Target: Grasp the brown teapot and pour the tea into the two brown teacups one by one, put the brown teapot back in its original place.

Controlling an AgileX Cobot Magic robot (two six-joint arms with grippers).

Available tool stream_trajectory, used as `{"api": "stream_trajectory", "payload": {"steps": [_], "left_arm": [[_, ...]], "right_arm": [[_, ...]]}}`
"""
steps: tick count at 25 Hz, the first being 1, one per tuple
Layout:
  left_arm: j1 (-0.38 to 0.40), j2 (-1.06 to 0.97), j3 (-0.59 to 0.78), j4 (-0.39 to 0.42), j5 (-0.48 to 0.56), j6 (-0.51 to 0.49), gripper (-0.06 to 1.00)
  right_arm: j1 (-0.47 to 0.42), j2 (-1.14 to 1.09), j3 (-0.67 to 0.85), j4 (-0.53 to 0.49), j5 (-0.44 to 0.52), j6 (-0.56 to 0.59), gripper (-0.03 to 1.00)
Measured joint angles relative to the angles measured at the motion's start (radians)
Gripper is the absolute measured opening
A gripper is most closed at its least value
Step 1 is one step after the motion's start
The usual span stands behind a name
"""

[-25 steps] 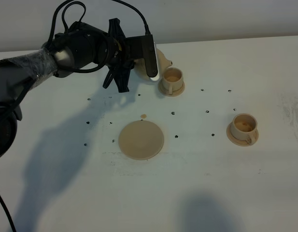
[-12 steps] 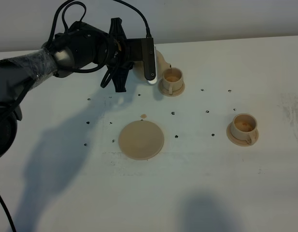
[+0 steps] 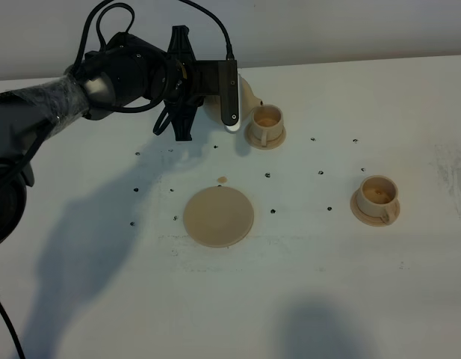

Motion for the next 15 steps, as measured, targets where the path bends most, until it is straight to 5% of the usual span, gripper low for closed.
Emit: {"api": "stream_trajectory", "payload": {"steps": [15], "left_arm": [[-0.020,0.000,0.000,0.051,-0.032,0.001,0.09]], "right_arm": [[0.000,0.000,0.000,0.000,0.000,0.000,0.59]]}}
